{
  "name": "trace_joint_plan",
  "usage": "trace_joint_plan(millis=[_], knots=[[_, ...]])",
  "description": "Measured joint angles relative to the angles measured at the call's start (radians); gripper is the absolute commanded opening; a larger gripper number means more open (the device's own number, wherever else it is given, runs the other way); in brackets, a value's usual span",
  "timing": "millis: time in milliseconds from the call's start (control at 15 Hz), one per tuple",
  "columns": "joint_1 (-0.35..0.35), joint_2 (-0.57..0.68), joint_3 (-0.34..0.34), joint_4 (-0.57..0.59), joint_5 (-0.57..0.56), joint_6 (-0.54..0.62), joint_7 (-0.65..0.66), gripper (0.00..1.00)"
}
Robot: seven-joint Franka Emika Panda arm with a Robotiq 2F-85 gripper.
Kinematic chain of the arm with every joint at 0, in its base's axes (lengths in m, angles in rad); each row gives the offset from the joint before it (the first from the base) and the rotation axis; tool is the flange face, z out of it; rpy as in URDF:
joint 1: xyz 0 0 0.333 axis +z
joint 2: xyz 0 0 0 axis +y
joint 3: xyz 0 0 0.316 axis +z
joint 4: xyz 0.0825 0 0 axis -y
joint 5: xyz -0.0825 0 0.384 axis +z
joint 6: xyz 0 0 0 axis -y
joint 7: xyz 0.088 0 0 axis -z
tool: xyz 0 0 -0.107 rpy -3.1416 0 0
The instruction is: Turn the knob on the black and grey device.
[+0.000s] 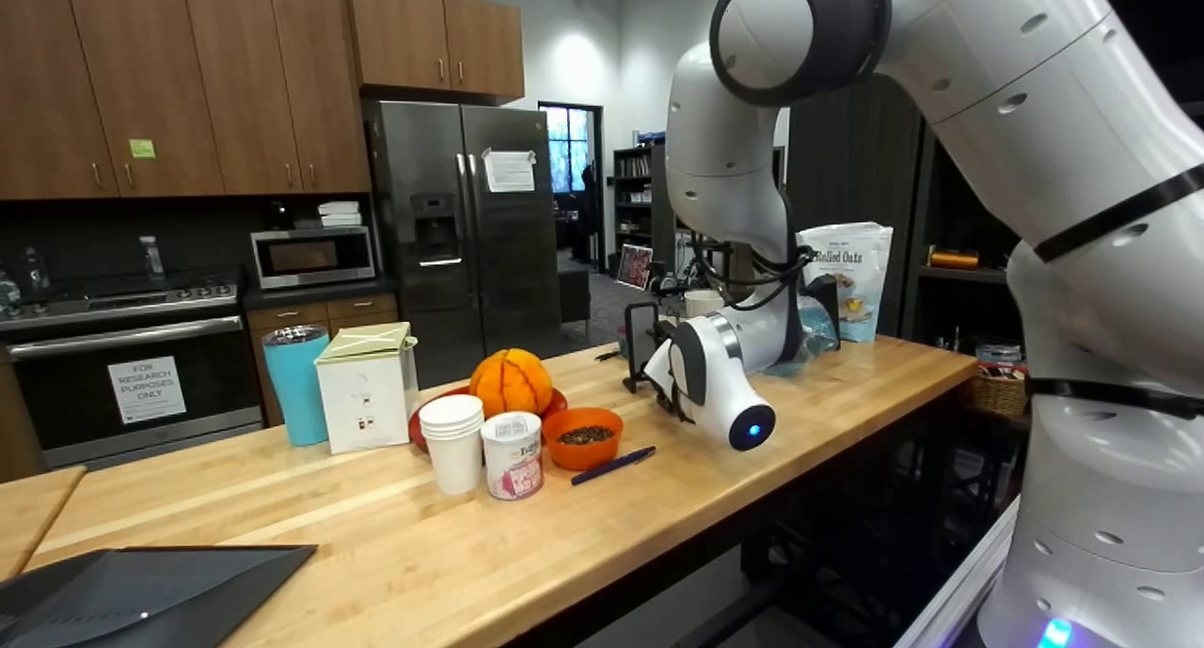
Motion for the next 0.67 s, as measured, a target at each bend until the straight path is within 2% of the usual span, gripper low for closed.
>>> trace_joint_plan(millis=[200,267,467,667], knots=[[0.006,0.0,0.015,0.003,0.027,-0.001,-0.001,1.0],[-0.025,-0.007,0.055,0.004,0.028,-0.026,-0.02,1.0],[-0.234,-0.044,0.294,0.005,0.028,-0.141,-0.125,1.0],[-0.401,-0.058,0.456,0.003,0.028,-0.194,-0.18,1.0]])
